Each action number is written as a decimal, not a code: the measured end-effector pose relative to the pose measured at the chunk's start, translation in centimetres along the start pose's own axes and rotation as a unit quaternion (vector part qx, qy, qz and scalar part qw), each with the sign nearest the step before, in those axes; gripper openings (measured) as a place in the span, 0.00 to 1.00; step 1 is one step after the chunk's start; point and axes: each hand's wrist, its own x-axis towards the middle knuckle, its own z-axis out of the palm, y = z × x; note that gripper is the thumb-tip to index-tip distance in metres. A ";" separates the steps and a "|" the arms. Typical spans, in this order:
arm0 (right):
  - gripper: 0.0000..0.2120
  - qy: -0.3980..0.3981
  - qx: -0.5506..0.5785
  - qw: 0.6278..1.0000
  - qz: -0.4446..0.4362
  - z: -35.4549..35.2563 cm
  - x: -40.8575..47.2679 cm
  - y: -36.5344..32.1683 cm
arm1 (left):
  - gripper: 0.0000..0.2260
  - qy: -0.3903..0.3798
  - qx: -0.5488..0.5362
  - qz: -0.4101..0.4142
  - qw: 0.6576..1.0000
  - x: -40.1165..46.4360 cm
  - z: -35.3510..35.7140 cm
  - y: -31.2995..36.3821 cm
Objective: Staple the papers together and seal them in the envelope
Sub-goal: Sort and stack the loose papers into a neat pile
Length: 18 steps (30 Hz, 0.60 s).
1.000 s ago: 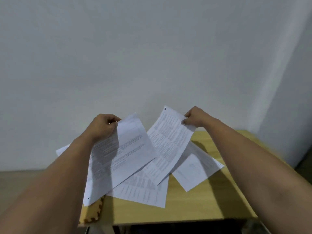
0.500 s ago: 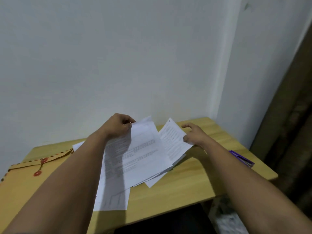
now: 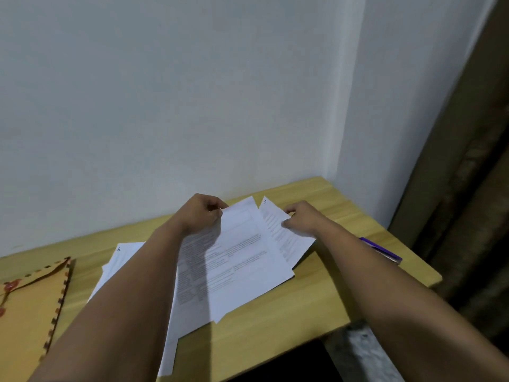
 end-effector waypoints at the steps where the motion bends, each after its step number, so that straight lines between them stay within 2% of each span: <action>1: 0.06 0.010 0.010 1.000 -0.006 0.1 0.2 0.2 | 0.11 0.000 -0.002 -0.002 1.000 0.3 0.1 -0.1; 4: 0.20 0.058 0.036 0.998 -0.008 0.2 0.0 0.2 | 0.11 0.001 -0.009 -0.005 1.000 0.7 0.2 -0.3; 5: 0.21 0.066 0.047 0.997 -0.014 0.2 0.0 0.3 | 0.11 0.001 -0.011 -0.004 1.000 0.7 0.2 -0.4; 6: 0.17 0.069 0.063 0.995 -0.021 0.1 -0.3 0.2 | 0.11 0.002 -0.013 -0.003 1.000 0.7 0.3 -0.4; 8: 0.03 0.058 0.135 0.988 -0.047 0.1 -1.1 0.0 | 0.11 0.002 -0.015 0.000 1.000 0.5 0.5 -0.3; 10: 0.07 0.048 0.207 0.975 -0.066 0.4 -1.8 -0.3 | 0.11 0.005 -0.017 0.005 1.000 0.2 0.6 -0.2; 12: 0.06 0.056 0.266 0.959 -0.082 0.9 -2.7 -0.7 | 0.11 0.012 -0.020 0.008 1.000 -0.2 0.6 0.1; 14: 0.08 0.057 0.321 0.941 -0.091 1.5 -3.1 -1.1 | 0.11 0.020 -0.024 0.012 0.999 -0.7 0.6 0.4; 18: 0.09 0.025 0.405 0.909 -0.094 2.6 -3.8 -2.0 | 0.12 0.042 -0.044 0.020 0.998 -1.8 0.5 1.0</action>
